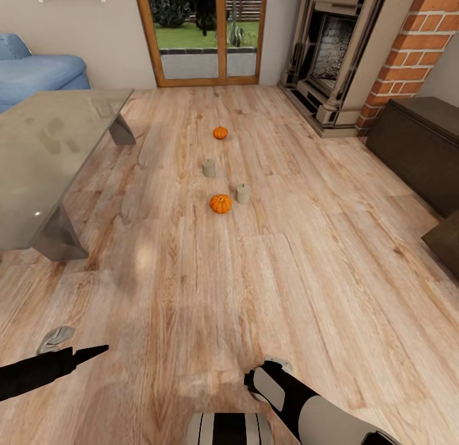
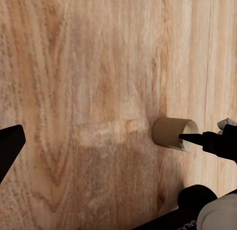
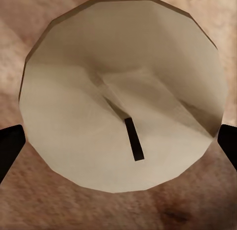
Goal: Place each of the two pumpkins and all three candles from the living room inside a cabinet in the living room (use any cabinet), then make sure every cabinet is closed, and position the cauldron so it is next to a table in the living room.
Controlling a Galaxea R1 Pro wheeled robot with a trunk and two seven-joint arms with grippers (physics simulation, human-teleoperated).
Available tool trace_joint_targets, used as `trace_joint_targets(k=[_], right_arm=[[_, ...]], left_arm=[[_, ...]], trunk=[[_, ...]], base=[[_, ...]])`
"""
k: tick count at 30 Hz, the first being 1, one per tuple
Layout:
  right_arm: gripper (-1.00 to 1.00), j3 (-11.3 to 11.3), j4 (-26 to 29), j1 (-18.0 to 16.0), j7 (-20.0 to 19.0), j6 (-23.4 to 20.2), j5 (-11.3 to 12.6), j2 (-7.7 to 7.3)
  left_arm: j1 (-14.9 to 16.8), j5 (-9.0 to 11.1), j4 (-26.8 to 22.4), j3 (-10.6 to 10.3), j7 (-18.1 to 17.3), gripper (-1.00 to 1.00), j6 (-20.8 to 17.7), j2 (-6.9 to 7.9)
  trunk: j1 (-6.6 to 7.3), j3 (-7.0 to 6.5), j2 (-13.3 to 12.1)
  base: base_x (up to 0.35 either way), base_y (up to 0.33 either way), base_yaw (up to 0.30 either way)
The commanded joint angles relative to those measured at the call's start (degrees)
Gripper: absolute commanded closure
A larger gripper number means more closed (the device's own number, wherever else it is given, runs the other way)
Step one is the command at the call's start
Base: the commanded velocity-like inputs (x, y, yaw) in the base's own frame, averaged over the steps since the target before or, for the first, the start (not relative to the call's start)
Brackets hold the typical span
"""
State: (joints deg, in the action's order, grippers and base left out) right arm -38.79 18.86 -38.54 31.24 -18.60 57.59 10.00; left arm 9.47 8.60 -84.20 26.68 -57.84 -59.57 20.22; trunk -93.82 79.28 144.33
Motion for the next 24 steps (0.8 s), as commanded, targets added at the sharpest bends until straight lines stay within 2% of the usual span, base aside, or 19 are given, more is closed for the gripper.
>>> trace_joint_targets(k=[1, 5, 24], right_arm=[[1.00, -0.2, 0.0, 0.0, 0.3, -0.3, 0.1, 0.00], [1.00, -0.2, 0.0, 0.0, 0.3, -0.3, 0.1, 0.00], [1.00, -0.1, 0.5, 0.1, 0.4, 1.5, 0.1, -0.12]], left_arm=[[0.0, 0.0, 0.0, 0.0, -0.2, -1.00, -0.3, 0.00], [0.0, 0.0, 0.0, 0.0, -0.2, -1.00, -0.3, 0.00], [0.0, -0.6, 0.1, -0.3, 0.4, -1.00, -0.3, 0.00]], trunk=[[0.01, 0.04, 0.0], [0.01, 0.04, 0.0], [0.50, -4.17, -0.2]], base=[[0.000, 0.000, 0.000], [0.000, 0.000, 0.000], [0.000, 0.000, 0.000]])
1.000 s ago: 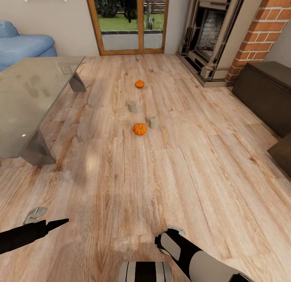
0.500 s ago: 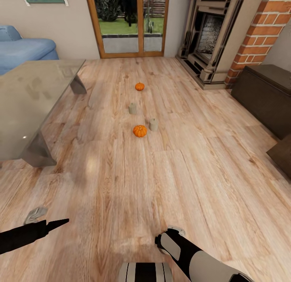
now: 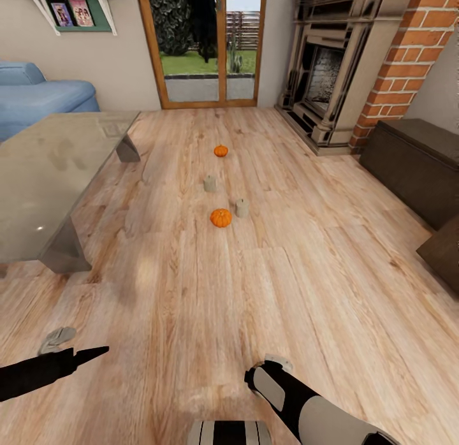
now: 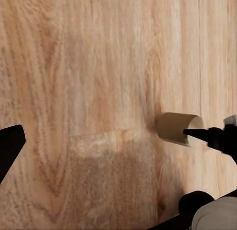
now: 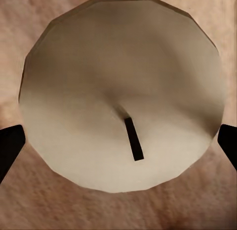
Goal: Place each of the two pumpkins and all three candles from the living room inside a cabinet in the living room (use any cabinet), then make sure every cabinet is closed, and position the cauldron so it is next to a table in the living room.
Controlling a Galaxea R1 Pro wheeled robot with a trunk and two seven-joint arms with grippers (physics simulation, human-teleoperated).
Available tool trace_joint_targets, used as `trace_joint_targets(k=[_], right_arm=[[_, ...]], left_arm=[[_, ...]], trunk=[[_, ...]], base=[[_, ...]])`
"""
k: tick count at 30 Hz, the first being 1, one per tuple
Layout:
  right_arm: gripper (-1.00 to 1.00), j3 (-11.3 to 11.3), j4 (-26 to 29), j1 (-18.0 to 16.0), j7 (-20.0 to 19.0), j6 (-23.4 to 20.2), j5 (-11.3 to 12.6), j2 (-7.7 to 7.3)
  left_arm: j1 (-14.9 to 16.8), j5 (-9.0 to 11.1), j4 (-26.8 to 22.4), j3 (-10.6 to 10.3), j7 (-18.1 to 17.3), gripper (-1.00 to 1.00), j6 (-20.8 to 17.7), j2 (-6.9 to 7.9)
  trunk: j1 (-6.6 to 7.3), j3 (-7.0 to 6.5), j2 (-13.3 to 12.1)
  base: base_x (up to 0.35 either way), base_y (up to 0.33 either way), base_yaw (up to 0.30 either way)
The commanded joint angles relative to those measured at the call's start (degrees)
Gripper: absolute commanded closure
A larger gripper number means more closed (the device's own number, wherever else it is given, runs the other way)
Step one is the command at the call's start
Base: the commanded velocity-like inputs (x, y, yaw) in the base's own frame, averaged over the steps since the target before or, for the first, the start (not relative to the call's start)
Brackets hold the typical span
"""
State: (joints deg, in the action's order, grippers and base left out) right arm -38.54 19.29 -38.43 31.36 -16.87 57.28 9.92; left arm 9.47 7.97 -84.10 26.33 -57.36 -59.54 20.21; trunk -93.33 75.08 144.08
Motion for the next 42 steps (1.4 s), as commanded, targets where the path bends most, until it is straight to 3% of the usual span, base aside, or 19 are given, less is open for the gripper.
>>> trace_joint_targets(k=[1, 4, 6, 8, 10, 13, 17, 31, 32, 37, 42], right_arm=[[1.00, -0.3, 0.2, 0.0, 0.3, -0.3, 0.4, -0.05], [1.00, -0.3, 0.4, 0.0, 0.4, -0.5, 0.4, -0.12], [1.00, -0.4, 1.8, -0.1, 0.6, -1.4, 0.4, -0.15], [1.00, -0.2, 7.2, -0.1, 1.0, -6.4, 0.4, -0.39], [1.00, 0.0, 13.2, -0.1, 3.3, -11.1, 0.4, -0.96], [1.00, 0.1, 23.9, -0.2, 12.8, -16.1, 0.9, -2.83], [1.00, 0.0, 27.5, -0.2, 15.9, -18.0, 0.7, -3.19], [1.00, 0.2, 27.6, 0.1, 15.4, -17.7, 1.0, -4.12], [1.00, 2.1, 27.6, 0.1, 15.4, -17.7, 1.0, -4.12], [1.00, 5.7, 27.5, 0.1, 15.4, -18.0, 1.1, -4.28], [1.00, 6.4, 27.5, 0.1, 15.5, -18.3, 1.0, -4.22]], left_arm=[[0.0, 0.0, 0.0, 0.0, 0.0, -1.00, -0.3, 0.00], [0.0, -0.3, 0.0, 0.0, 0.4, -1.00, -0.3, 0.04], [0.0, -1.6, 0.0, 0.0, 1.2, -1.00, -0.3, 0.07], [0.0, -4.3, 0.1, 0.0, 2.4, -1.00, -0.2, 0.04], [0.0, -7.2, 0.2, 0.0, 4.6, -1.00, -0.2, 0.07], [0.0, -10.4, 0.2, 0.0, 7.5, -1.00, -0.2, 0.44], [0.0, -13.7, 0.3, 0.2, 10.2, -1.00, -0.1, 0.78], [0.0, -14.3, 0.3, -0.3, 13.7, -1.00, -0.1, 0.89], [0.0, -14.2, 0.3, -0.3, 13.7, -1.00, -0.1, 1.00], [0.0, -13.9, 0.3, -0.3, 13.7, -1.00, 0.0, 0.54], [0.0, -14.1, 0.3, -0.4, 13.8, -1.00, 0.1, -1.02]], trunk=[[0.03, -0.19, 0.0], [0.11, -0.85, 0.0], [0.16, -1.29, -0.1], [0.21, -1.74, -0.1], [0.26, -2.18, -0.1], [0.34, -2.84, -0.2], [0.45, -3.73, -0.2], [0.81, -6.83, -0.4], [0.83, -7.05, -0.4], [0.96, -8.15, -0.5], [1.09, -9.17, -0.5]], base=[[0.000, 0.000, 0.000], [0.000, 0.000, 0.000], [0.000, 0.000, 0.000], [0.000, 0.000, 0.000], [0.000, 0.000, 0.000], [0.000, 0.000, 0.000], [0.000, 0.000, 0.000], [0.000, 0.000, 0.000], [0.000, 0.000, 0.000], [-0.215, 0.000, 0.000], [-0.312, 0.000, 0.000]])
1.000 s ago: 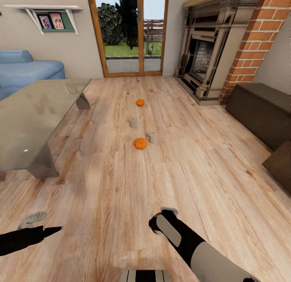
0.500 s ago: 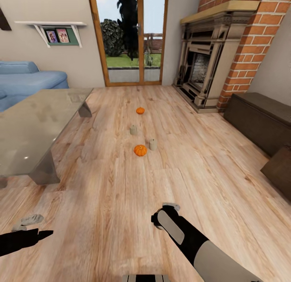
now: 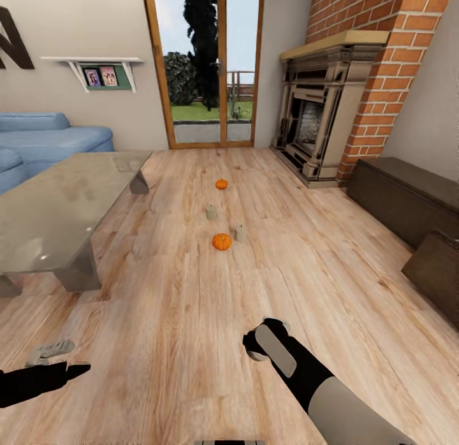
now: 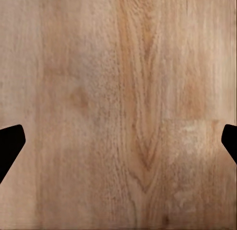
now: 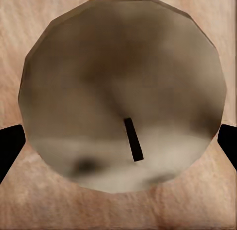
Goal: Place each of the two pumpkins and all three candles from the living room inside a cabinet in the living room (use any cabinet), then make sure every cabinet is closed, and position the cauldron so it is next to a table in the living room.
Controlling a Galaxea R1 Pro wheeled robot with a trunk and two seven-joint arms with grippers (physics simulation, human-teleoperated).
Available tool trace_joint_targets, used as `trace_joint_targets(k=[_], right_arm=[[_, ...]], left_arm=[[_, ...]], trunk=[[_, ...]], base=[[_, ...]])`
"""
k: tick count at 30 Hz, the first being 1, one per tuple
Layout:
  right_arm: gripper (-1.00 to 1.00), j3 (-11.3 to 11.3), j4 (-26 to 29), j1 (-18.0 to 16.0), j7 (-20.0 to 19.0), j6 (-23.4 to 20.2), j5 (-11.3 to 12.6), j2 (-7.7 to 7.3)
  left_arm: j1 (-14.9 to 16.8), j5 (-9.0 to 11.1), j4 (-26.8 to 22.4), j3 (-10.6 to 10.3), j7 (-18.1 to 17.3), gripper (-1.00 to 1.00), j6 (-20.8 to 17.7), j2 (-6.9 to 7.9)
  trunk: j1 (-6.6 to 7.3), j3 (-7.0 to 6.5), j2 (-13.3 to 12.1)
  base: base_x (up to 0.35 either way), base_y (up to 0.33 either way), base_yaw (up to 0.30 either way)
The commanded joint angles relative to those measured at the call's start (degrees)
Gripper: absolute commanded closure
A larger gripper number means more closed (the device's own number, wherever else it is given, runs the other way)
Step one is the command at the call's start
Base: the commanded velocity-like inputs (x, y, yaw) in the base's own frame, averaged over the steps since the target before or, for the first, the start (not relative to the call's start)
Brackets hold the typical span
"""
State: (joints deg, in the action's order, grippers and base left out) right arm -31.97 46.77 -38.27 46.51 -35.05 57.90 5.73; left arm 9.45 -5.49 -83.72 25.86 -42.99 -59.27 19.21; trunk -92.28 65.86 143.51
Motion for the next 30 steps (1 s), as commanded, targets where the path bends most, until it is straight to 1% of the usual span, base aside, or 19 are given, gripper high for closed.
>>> trace_joint_targets(k=[1, 3, 4, 5, 7, 8, 9, 10, 12, 13, 17, 20, 22, 25, 27, 30], right_arm=[[1.00, -0.1, 0.1, 0.0, 0.4, -0.1, 0.4, -0.09], [1.00, -0.1, 0.1, 0.0, 0.4, -0.2, 0.4, -0.15], [1.00, -0.1, 0.1, 0.0, 0.4, -0.1, 0.4, -0.10], [1.00, -0.1, 0.2, 0.0, 0.4, -0.1, 0.4, -0.06], [1.00, -0.1, 0.3, 0.0, 0.4, 0.0, 0.4, -0.03], [1.00, -0.1, 0.3, 0.0, 0.4, 0.0, 0.4, -0.02], [1.00, 0.0, 0.4, 0.0, 0.5, 0.0, 0.4, -0.02], [1.00, 0.0, 0.4, 0.0, 0.5, 0.1, 0.4, -0.02], [1.00, 0.0, 0.5, 0.0, 0.4, 0.2, 0.4, -0.01], [1.00, 0.0, 0.5, 0.0, 0.4, 0.2, 0.4, -0.01], [1.00, 0.0, 0.5, 0.0, 0.3, 0.0, 0.4, -0.01], [1.00, 0.0, 0.4, 0.0, 0.3, 0.0, 0.4, -0.01], [1.00, 0.0, 0.4, 0.0, 0.3, 0.0, 0.4, -0.01], [1.00, 0.0, 0.4, 0.0, 0.4, -0.1, 0.4, -0.01], [1.00, 0.1, 0.4, 0.0, 0.5, -0.1, 0.4, 0.00], [1.00, 0.1, 0.4, 0.0, 0.5, -0.2, 0.4, -0.01]], left_arm=[[0.0, -0.6, 0.0, 0.0, -0.4, -1.00, -0.2, -0.32], [0.0, -0.5, 0.0, 0.1, 1.7, -1.00, -0.2, -0.67], [0.0, -0.4, 0.0, 0.1, 3.2, -1.00, -0.1, -0.73], [0.1, -0.2, 0.0, 0.1, 5.7, -1.00, -0.1, -0.78], [0.1, 0.0, 0.0, 0.1, 8.5, -1.00, -0.1, -1.02], [0.1, 0.1, 0.0, 0.0, 9.4, -1.00, -0.1, -1.55], [0.1, 0.0, 0.0, -0.2, 10.2, -1.00, 0.0, -2.90], [0.1, -0.1, 0.0, -0.4, 10.5, -1.00, 0.1, -3.82], [0.1, -0.4, 0.0, -0.6, 11.0, -1.00, 0.2, -5.11], [0.1, -0.4, 0.0, -0.6, 11.4, -1.00, 0.3, -5.34], [0.1, -0.1, 0.0, -0.8, 14.1, -1.00, 0.3, -5.72], [0.1, -0.1, 0.0, -0.9, 14.7, -1.00, 0.3, -5.95], [0.1, -0.1, 0.0, -0.9, 14.7, -1.00, 0.3, -6.41], [0.1, -0.1, 0.0, -1.4, 14.7, -1.00, 0.3, -6.52], [0.1, -0.1, 0.0, -2.4, 14.7, -1.00, 0.3, -6.54], [0.1, -0.1, 0.0, -3.0, 14.7, -1.00, 0.3, -6.55]], trunk=[[0.07, -0.17, 0.0], [0.12, -0.61, 0.0], [0.14, -0.83, 0.0], [0.17, -1.06, 0.0], [0.22, -1.50, -0.1], [0.25, -1.72, -0.1], [0.27, -1.94, -0.1], [0.30, -2.16, -0.1], [0.35, -2.61, -0.1], [0.38, -2.82, -0.2], [0.48, -3.65, -0.2], [0.56, -4.26, -0.2], [0.61, -4.66, -0.3], [1.27, -5.12, -1.5], [1.71, -5.40, -2.3], [2.37, -5.79, -3.5]], base=[[-0.292, 0.000, 0.000], [-0.282, 0.000, 0.000], [-0.259, 0.000, 0.000], [-0.232, 0.000, 0.000], [-0.182, 0.000, 0.000], [-0.099, 0.000, 0.000], [-0.051, 0.000, 0.000], [-0.032, 0.000, 0.000], [-0.016, 0.000, 0.000], [-0.007, 0.000, -0.052], [-0.002, 0.000, -0.200], [0.000, 0.000, -0.274], [0.000, 0.000, -0.281], [0.000, 0.000, -0.280], [0.000, 0.000, -0.270], [0.000, 0.000, -0.259]])
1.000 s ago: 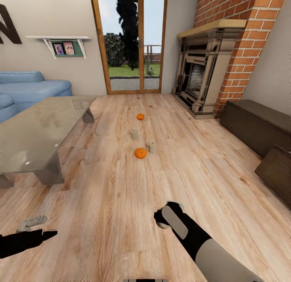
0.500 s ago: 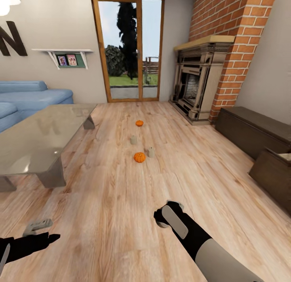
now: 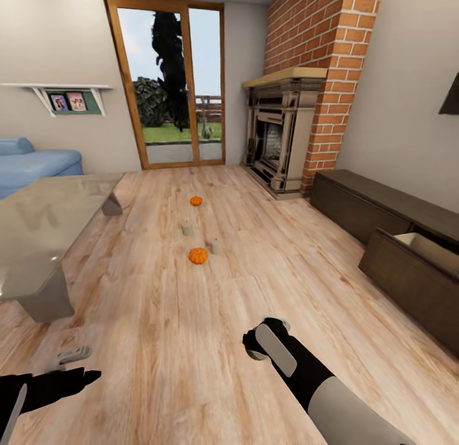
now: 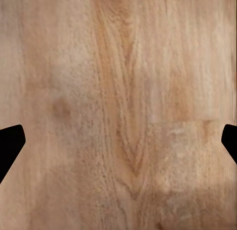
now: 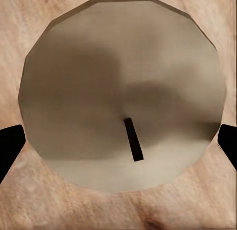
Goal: Place each of the two pumpkins and all three candles from the living room inside a cabinet in the living room (use any cabinet), then make sure every cabinet is closed, and position the cauldron so it is next to a table in the living room.
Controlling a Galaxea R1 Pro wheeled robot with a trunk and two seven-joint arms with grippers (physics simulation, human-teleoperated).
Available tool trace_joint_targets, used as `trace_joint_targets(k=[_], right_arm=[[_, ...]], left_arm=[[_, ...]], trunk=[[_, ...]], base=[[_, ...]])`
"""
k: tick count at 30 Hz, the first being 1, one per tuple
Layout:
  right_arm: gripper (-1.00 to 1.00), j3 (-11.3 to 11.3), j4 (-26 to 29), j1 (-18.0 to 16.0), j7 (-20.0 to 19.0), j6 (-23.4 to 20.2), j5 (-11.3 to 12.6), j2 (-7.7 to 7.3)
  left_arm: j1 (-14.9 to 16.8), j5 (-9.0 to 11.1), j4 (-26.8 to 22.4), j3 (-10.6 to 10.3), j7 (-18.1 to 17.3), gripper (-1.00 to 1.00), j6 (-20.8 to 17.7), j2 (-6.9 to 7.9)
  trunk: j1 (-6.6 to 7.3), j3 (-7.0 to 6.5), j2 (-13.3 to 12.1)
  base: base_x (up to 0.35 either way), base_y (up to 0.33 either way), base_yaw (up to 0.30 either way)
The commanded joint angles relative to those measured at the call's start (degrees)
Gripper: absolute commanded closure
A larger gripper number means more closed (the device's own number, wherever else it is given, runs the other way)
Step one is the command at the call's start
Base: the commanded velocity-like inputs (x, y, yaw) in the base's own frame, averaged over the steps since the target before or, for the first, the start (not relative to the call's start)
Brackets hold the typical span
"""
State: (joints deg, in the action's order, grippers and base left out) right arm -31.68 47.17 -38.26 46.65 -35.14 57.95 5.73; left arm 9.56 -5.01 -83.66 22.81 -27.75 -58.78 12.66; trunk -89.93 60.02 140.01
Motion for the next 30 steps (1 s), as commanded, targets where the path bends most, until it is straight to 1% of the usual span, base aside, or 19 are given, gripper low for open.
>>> trace_joint_targets(k=[1, 14, 22, 30], right_arm=[[1.00, -0.1, 0.0, -0.1, 0.3, -0.1, 0.4, -0.02], [1.00, -0.2, 0.0, -0.1, 0.3, -0.1, 0.4, 0.07], [1.00, -0.3, 0.1, -0.1, 0.3, 0.1, 0.3, 0.17], [1.00, -0.4, 0.1, -0.1, 0.3, 0.4, 0.3, 0.16]], left_arm=[[0.0, -0.5, -0.1, 0.0, -0.5, -1.00, -0.2, 0.00], [0.0, -0.5, -0.1, -0.1, -0.5, -1.00, -0.2, 0.00], [0.0, -0.5, -0.1, -0.1, -0.5, -1.00, -0.2, 0.00], [0.0, -0.5, -0.1, -0.1, -0.5, -1.00, -0.2, 0.00]], trunk=[[0.24, -0.07, -0.4], [3.09, -1.44, -5.6], [4.85, -2.17, -8.8], [6.61, -3.50, -12.0]], base=[[0.000, 0.000, -0.243], [0.000, 0.000, -0.197], [0.000, 0.000, -0.019], [0.000, 0.000, 0.000]])
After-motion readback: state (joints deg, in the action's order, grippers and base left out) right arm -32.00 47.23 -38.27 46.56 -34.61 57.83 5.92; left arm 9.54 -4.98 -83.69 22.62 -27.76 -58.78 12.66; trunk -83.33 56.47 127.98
